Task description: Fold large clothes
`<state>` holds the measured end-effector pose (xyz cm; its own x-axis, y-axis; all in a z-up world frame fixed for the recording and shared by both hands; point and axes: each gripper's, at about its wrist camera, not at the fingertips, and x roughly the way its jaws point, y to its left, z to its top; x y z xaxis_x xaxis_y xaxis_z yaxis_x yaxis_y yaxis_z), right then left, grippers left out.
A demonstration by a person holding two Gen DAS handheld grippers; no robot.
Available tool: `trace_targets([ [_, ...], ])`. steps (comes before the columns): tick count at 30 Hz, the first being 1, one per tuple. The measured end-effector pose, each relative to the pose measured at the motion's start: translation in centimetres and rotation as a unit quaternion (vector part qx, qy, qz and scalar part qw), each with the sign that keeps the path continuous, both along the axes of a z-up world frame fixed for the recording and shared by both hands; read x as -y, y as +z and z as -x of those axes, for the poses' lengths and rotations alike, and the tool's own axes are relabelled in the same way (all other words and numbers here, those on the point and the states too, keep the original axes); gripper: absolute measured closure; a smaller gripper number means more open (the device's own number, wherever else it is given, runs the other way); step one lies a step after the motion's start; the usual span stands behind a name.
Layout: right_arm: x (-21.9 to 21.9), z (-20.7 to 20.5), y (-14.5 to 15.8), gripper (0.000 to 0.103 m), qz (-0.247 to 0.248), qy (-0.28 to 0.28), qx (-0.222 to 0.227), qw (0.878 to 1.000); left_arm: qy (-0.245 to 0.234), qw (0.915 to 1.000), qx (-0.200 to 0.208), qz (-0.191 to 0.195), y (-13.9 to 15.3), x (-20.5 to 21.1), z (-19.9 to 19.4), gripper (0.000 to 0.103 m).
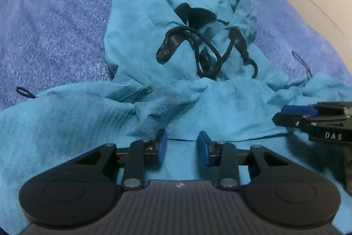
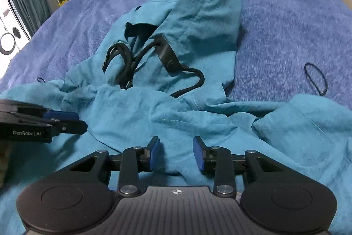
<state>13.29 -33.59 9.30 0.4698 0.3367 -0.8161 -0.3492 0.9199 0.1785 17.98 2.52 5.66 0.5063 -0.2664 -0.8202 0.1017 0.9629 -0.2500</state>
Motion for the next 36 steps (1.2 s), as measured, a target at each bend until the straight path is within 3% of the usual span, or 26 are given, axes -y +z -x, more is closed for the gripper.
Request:
trace_targets([
  [5, 1.3, -0.6, 2.0, 0.065, -0.036, -0.014, -0.006, 0.999, -0.015, 0.9982, 0.012, 0.057, 2.8, -1.5, 0.3, 0.069],
  [7, 2.4, -1.3, 3.9, 0.056, -0.076, -0.025, 0.005, 0.997, -0.027, 0.9957, 0.031, 0.082, 4.4, -2.1, -0.1, 0.068],
  [10, 4.0, -4.1, 5.4, 0.038, -0.137, -0.043, 0.008, 0.99, -0.013, 0.9955, 0.056, 0.076, 6.1, -3.2, -1.7, 0.058],
  [12, 4.8, -6.6, 5.3, 0.035, -0.163, -0.062, 0.003, 0.985, 0.0, 0.9957, 0.059, 0.072, 6.4, -4.0, -3.3, 0.058],
  [19, 7.2, -14.4, 2.8, 0.033, -0.246, -0.121, -0.012, 0.962, 0.057, 0.9945, 0.042, 0.077, 4.3, -8.4, -10.4, 0.058],
  [21, 7.5, -16.2, 2.1, 0.033, -0.261, -0.129, -0.01, 0.957, 0.071, 0.9921, 0.034, 0.098, 3.2, -9.6, -12.3, 0.054],
  [26, 7.1, -20.5, -0.3, 0.033, -0.252, -0.126, -0.008, 0.959, 0.075, 0.9869, 0.009, 0.143, 0.3, -11.0, -16.7, 0.051],
  [29, 6.5, -22.8, -1.8, 0.031, -0.253, -0.122, -0.014, 0.96, 0.072, 0.9913, 0.016, 0.109, -0.7, -10.4, -18.7, 0.044],
  [33, 5.4, -25.0, -3.6, 0.035, -0.269, -0.115, -0.026, 0.956, 0.094, 0.9917, 0.036, 0.081, -1.7, -10.3, -20.7, 0.041],
  [35, 4.7, -26.0, -4.4, 0.047, -0.275, -0.112, -0.035, 0.954, 0.095, 0.9914, 0.033, 0.084, -2.3, -10.3, -21.6, 0.038],
  [36, 4.2, -26.5, -4.8, 0.061, -0.273, -0.111, -0.039, 0.955, 0.092, 0.9915, 0.029, 0.087, -2.6, -10.1, -22.1, 0.037],
])
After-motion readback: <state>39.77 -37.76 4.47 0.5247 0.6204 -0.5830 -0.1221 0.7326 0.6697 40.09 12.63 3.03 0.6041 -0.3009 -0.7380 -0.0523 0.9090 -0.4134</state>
